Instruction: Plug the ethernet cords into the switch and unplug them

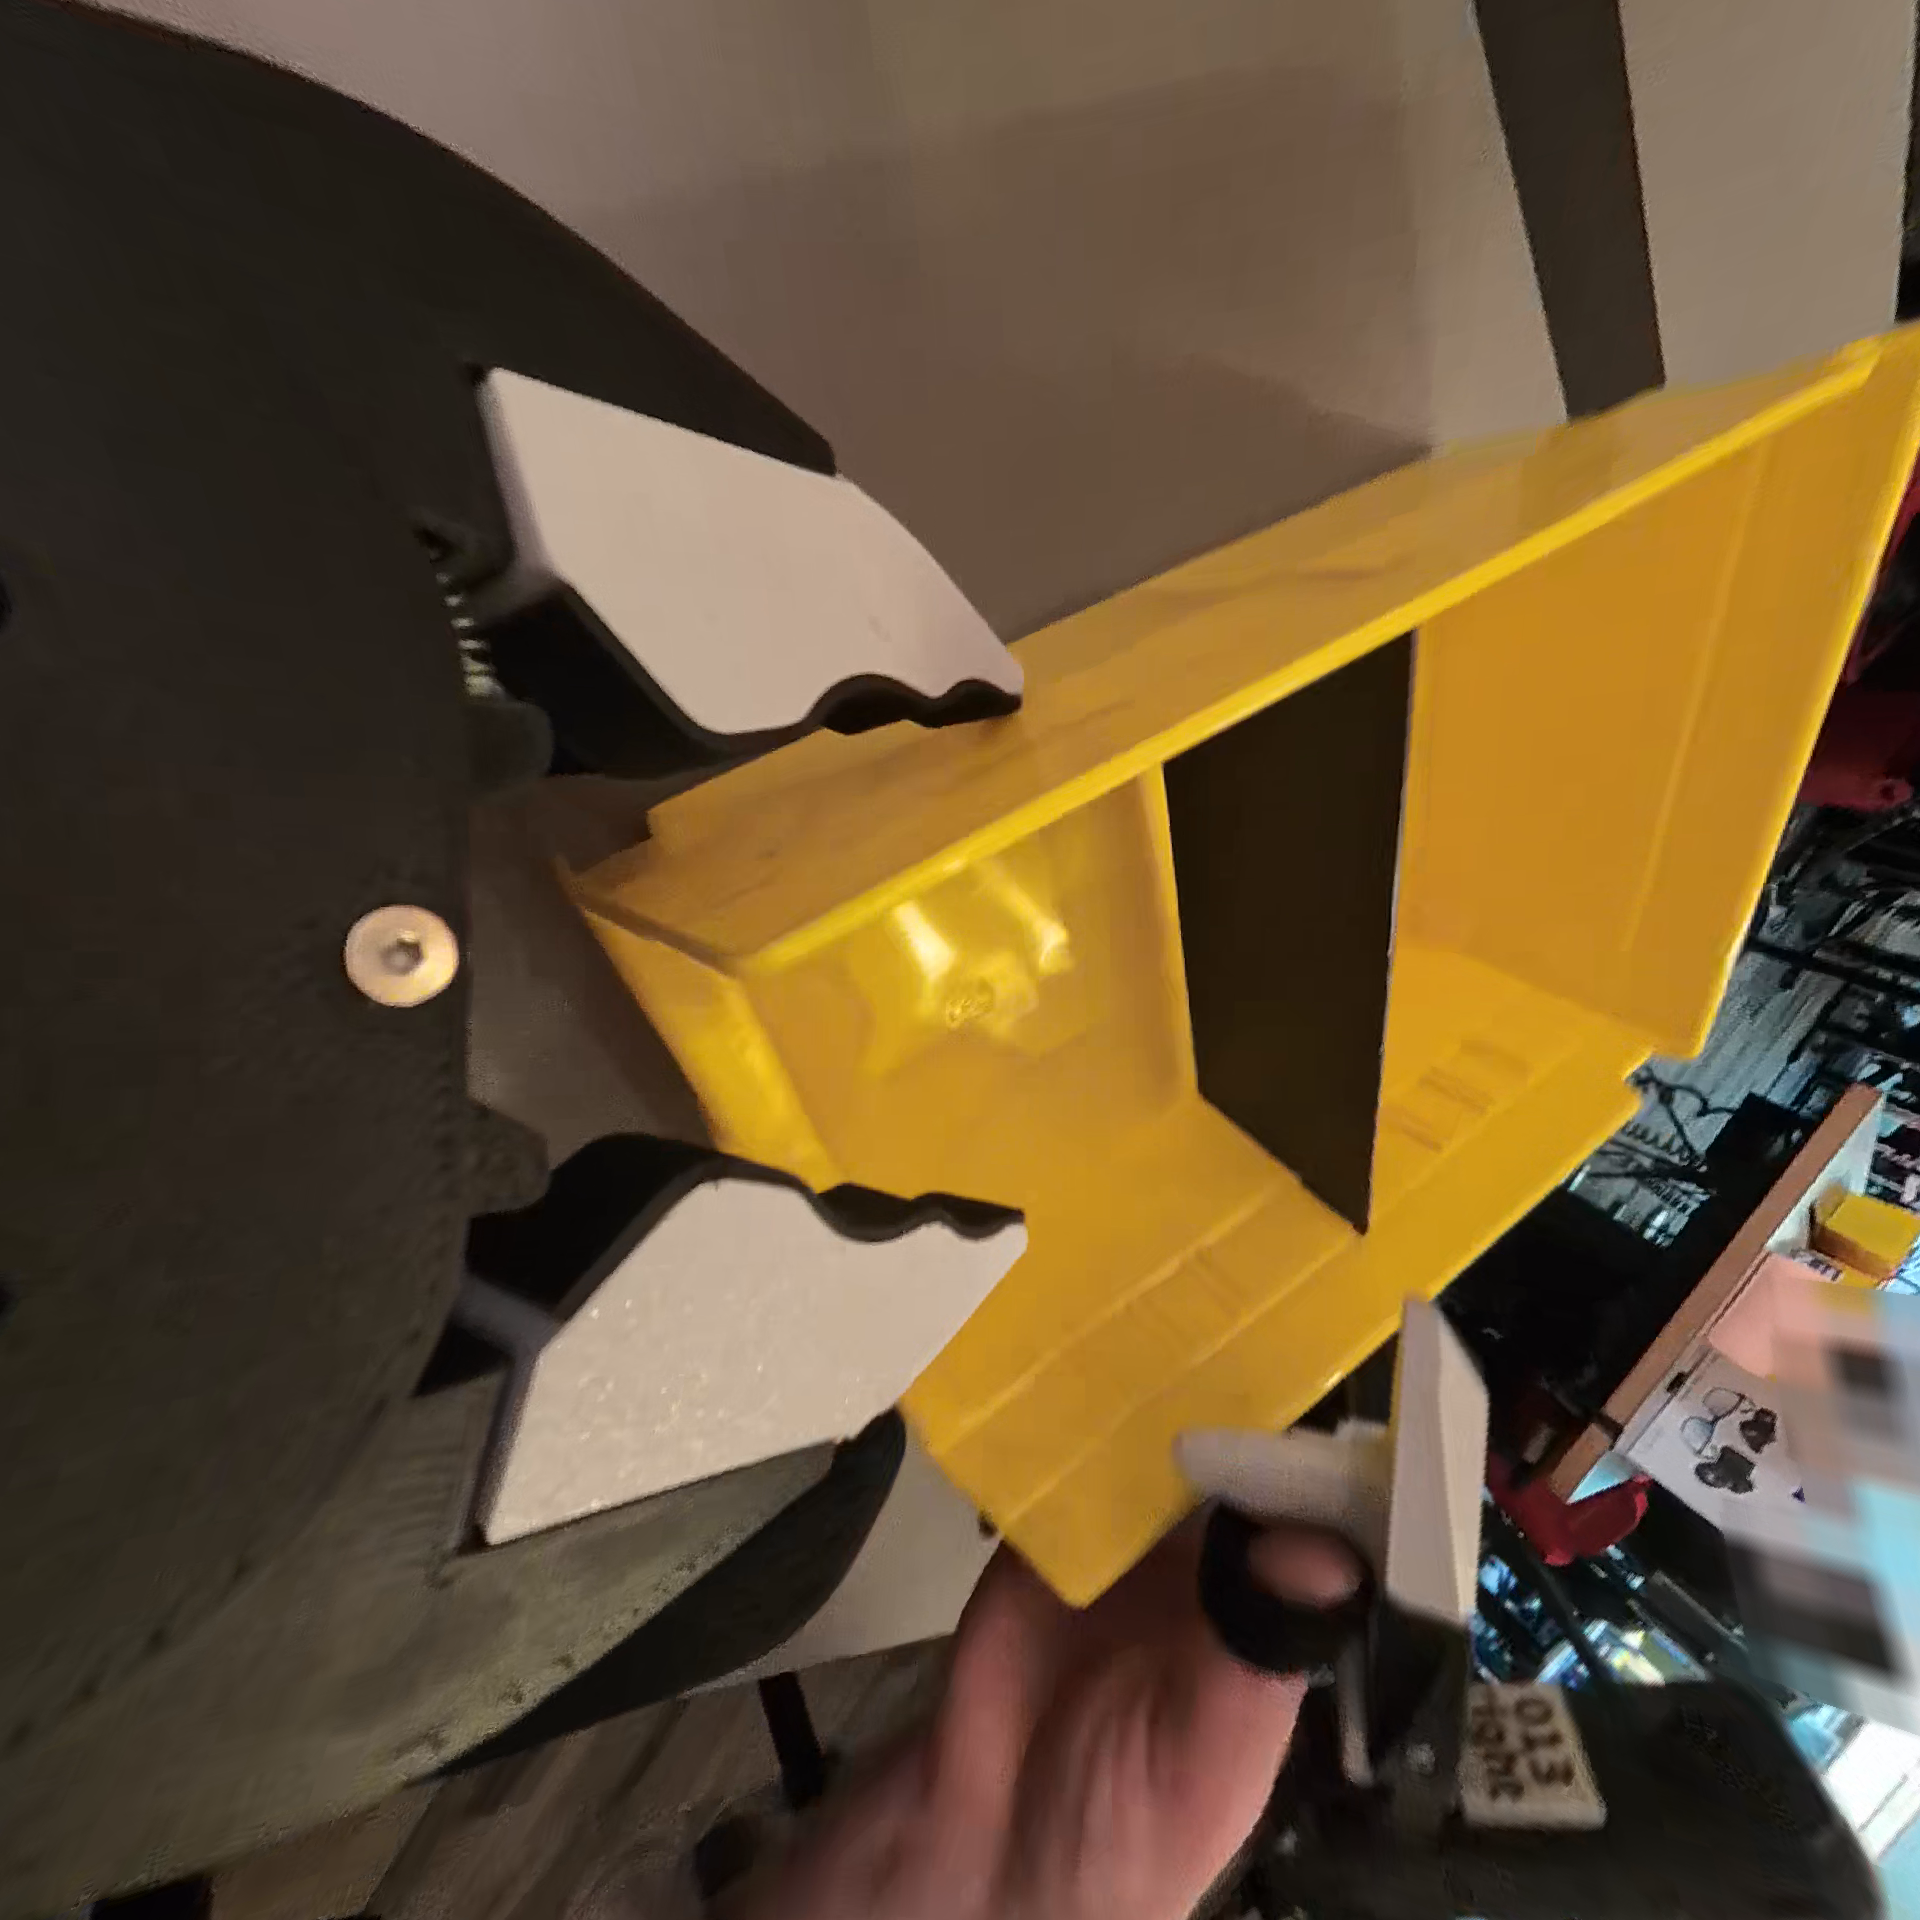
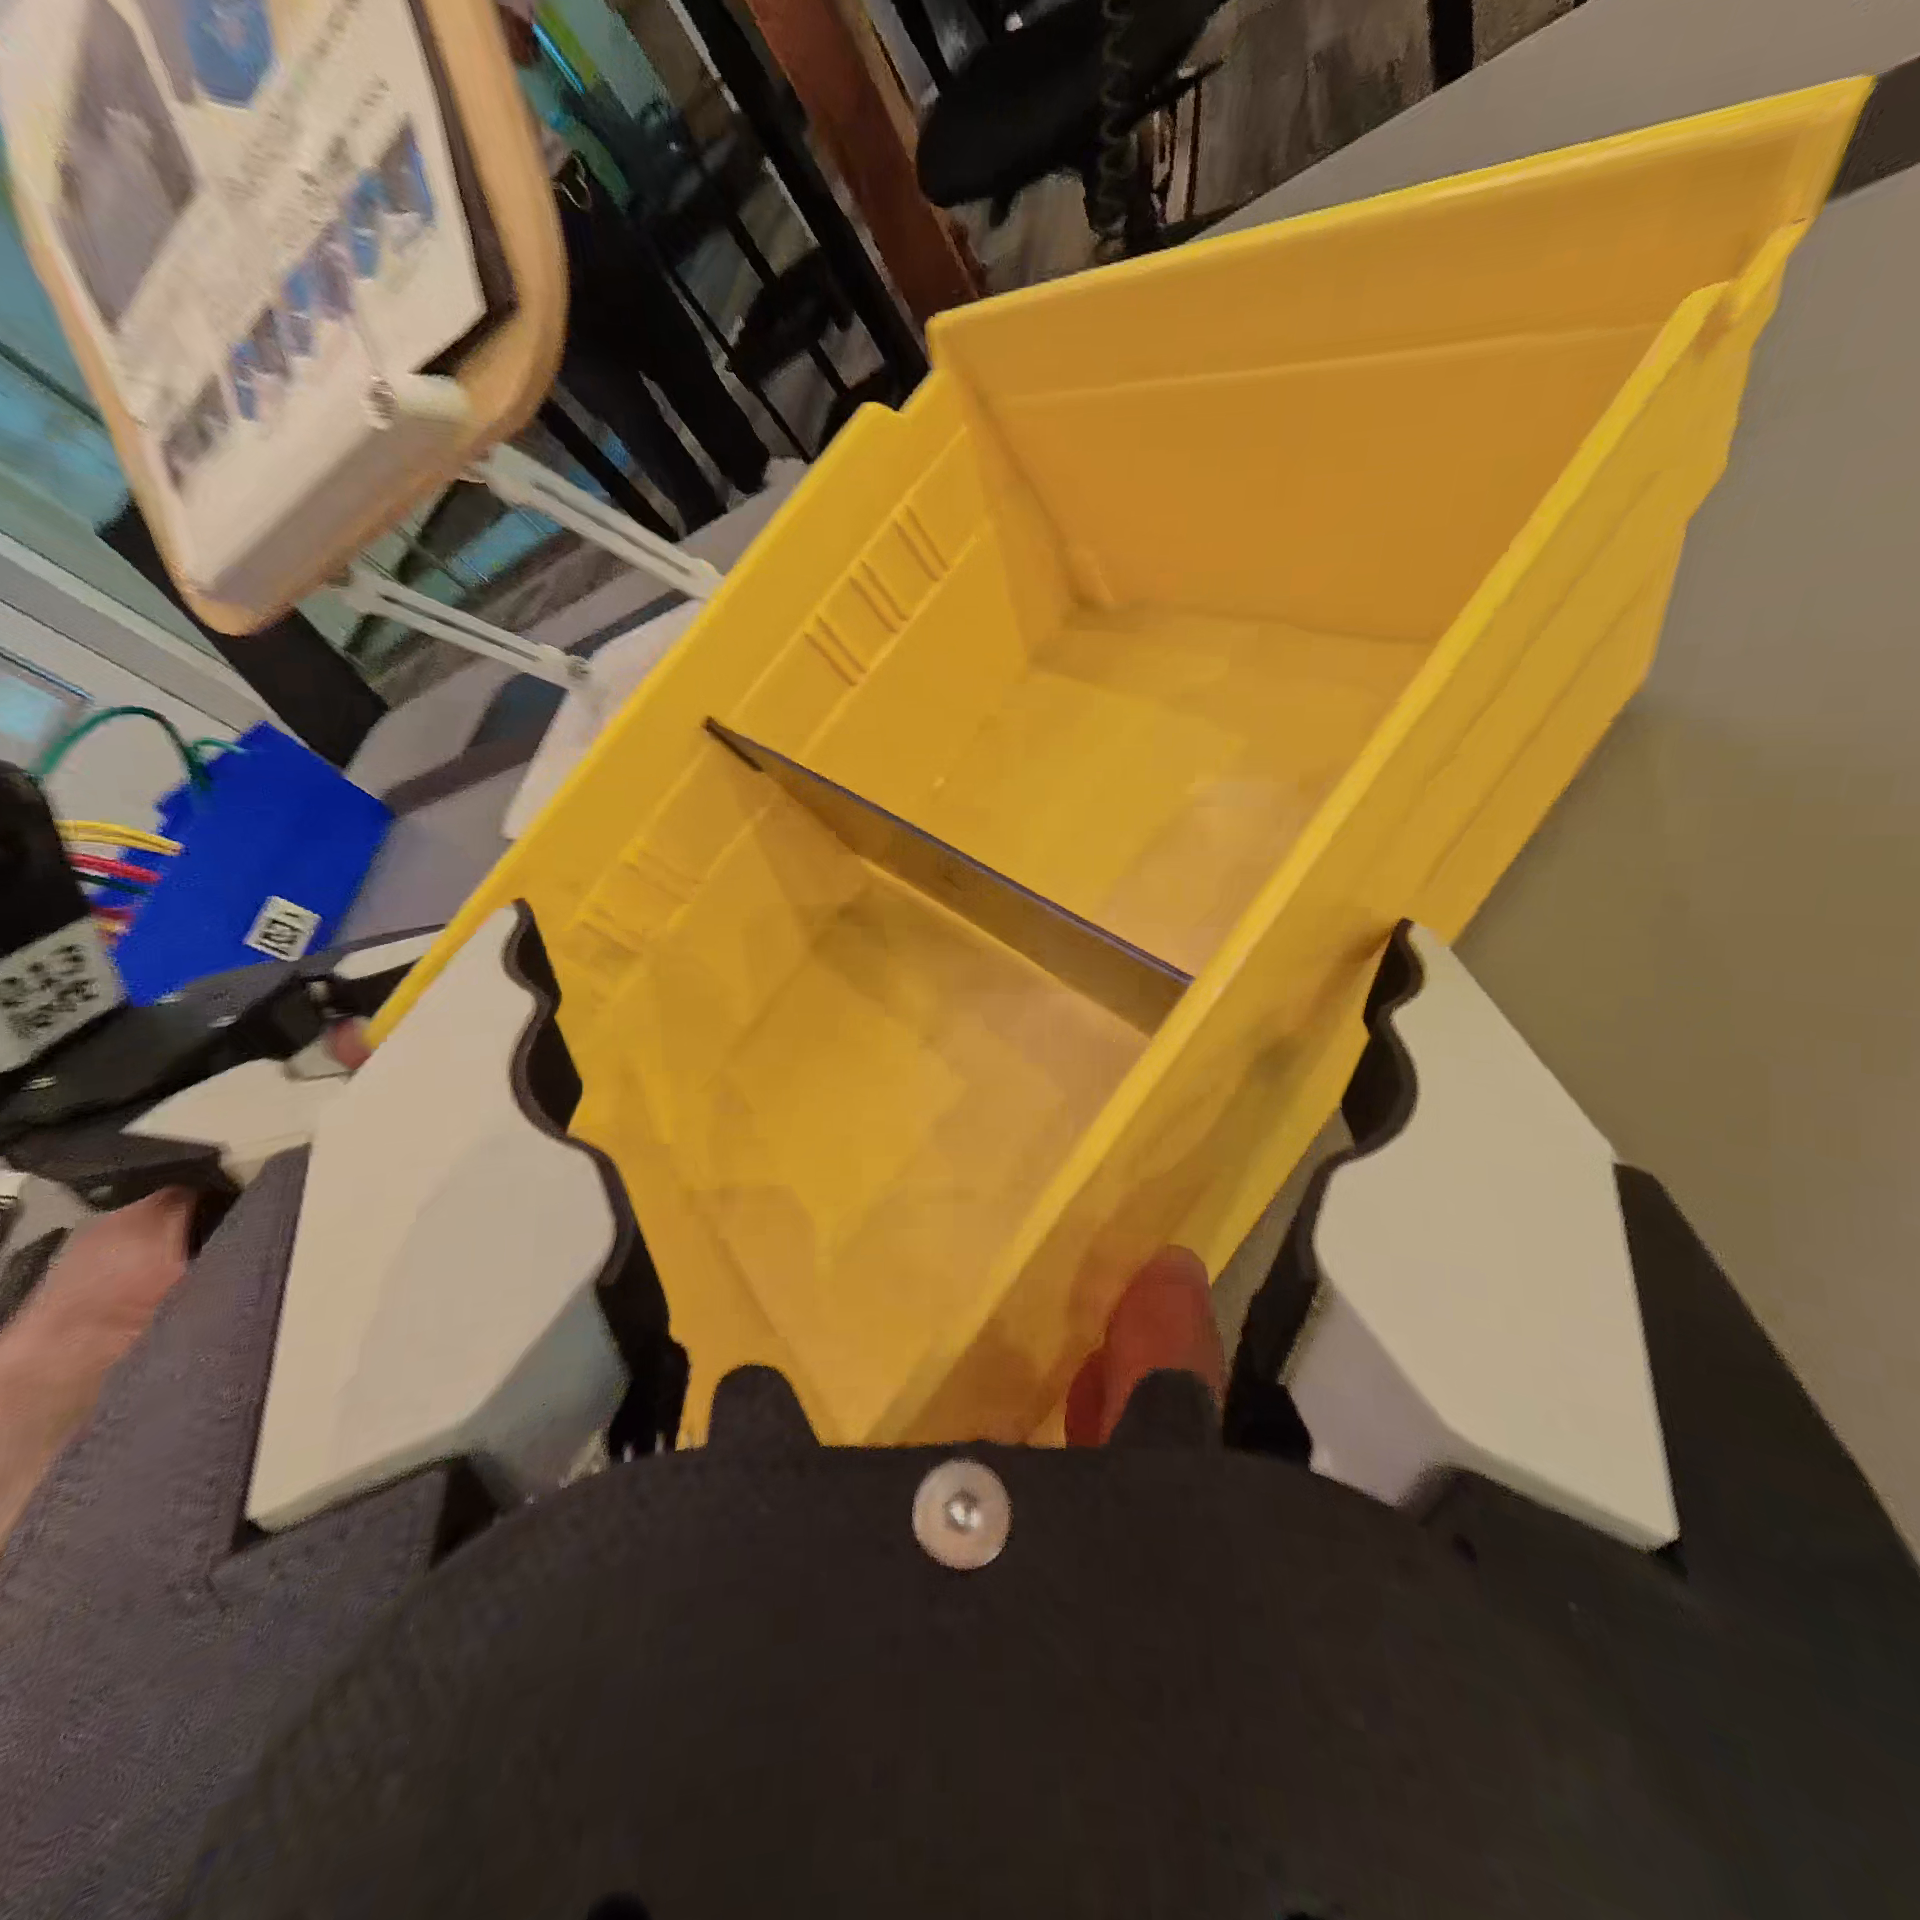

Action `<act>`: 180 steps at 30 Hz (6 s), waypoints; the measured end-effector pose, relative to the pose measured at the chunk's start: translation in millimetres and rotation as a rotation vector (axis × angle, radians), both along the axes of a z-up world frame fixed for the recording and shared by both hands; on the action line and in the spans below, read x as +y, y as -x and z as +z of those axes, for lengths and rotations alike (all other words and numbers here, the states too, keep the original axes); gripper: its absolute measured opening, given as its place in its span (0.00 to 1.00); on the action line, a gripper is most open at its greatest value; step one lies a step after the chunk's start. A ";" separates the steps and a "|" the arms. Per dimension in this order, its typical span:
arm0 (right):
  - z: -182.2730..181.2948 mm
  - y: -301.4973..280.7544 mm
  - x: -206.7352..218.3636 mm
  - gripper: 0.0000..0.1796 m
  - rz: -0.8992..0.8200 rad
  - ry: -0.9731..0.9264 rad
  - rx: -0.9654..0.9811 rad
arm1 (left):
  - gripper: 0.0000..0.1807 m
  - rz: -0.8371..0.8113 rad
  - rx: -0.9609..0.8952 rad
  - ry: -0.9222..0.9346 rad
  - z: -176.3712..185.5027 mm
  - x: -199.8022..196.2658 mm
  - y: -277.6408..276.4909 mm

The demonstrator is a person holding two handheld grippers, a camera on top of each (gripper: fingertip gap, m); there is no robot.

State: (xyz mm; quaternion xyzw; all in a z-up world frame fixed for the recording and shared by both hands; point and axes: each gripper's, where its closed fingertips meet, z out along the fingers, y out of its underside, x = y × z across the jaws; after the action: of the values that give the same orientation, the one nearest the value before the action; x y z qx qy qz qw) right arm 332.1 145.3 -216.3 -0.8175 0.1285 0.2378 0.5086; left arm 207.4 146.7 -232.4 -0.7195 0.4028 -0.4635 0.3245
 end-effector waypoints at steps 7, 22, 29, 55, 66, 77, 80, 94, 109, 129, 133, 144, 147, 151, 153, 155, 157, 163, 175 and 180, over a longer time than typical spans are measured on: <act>-11.4 -77.0 31.5 0.62 0.053 0.094 -0.130 | 0.68 -0.106 -0.068 0.134 13.9 -20.7 -58.1; -25.8 -204.9 101.7 0.34 0.158 0.198 -0.465 | 0.79 0.091 -0.248 0.188 24.1 14.5 -177.7; -26.3 -227.4 144.5 0.33 0.258 0.177 -0.510 | 0.79 0.129 -0.259 0.144 21.9 39.1 -204.6; 244.3 123.1 5.5 0.09 0.708 -0.718 -0.665 | 0.15 0.133 -0.535 -0.519 216.8 4.1 143.0; 273.8 272.7 41.2 0.17 0.898 -0.958 -0.509 | 0.52 0.258 -0.294 -0.716 202.5 67.4 180.8; 231.0 238.1 77.1 0.13 0.856 -1.020 -0.350 | 0.34 0.265 -0.235 -0.807 183.3 112.2 184.0; 232.6 227.5 83.2 0.14 0.809 -1.017 -0.302 | 0.33 0.274 -0.261 -0.777 182.5 116.1 186.8; 225.8 248.0 96.3 0.22 0.758 -0.974 -0.332 | 0.42 0.408 -0.028 -1.056 239.3 111.0 238.8; 195.4 251.7 113.6 0.25 0.776 -0.873 -0.465 | 0.53 0.575 0.972 -0.861 140.6 181.6 565.1; 144.0 268.8 133.9 0.19 0.870 -0.742 -0.451 | 0.03 0.286 0.941 -0.409 51.8 238.7 593.6; 138.6 269.7 134.7 0.19 0.889 -0.727 -0.429 | 0.04 0.176 0.822 -0.271 53.7 245.5 576.3; 128.4 267.1 138.3 0.18 0.905 -0.698 -0.404 | 0.41 0.499 0.949 -0.431 43.7 345.9 596.5; 125.3 264.3 140.9 0.18 0.902 -0.688 -0.398 | 0.49 0.513 0.923 -0.475 52.3 334.7 594.3; 122.9 264.4 142.0 0.19 0.906 -0.681 -0.386 | 0.56 0.547 0.896 -0.498 72.8 314.3 609.7; 122.6 266.1 141.3 0.19 0.910 -0.681 -0.390 | 0.58 0.548 0.891 -0.496 79.2 301.1 615.7; 122.9 267.8 140.2 0.19 0.916 -0.683 -0.390 | 0.58 0.537 0.907 -0.509 84.1 289.0 620.3; 124.2 269.2 138.9 0.19 0.922 -0.688 -0.382 | 0.58 0.493 0.939 -0.502 83.4 275.3 624.2; 127.8 268.0 136.9 0.19 0.922 -0.699 -0.367 | 0.49 0.435 0.836 -0.490 109.3 253.5 635.8; 115.8 271.0 140.6 0.19 0.936 -0.669 -0.356 | 0.32 0.230 1.018 -0.445 101.4 279.2 620.5; 106.7 273.4 142.5 0.19 0.948 -0.646 -0.365 | 0.25 -0.023 1.152 -0.168 49.7 280.3 609.3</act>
State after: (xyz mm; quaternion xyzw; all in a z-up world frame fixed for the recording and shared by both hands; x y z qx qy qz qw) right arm 58.7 287.7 -109.6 -0.6174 -0.4181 0.3215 0.5836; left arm -401.9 427.0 -182.7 -0.8230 0.5575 0.0325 0.1040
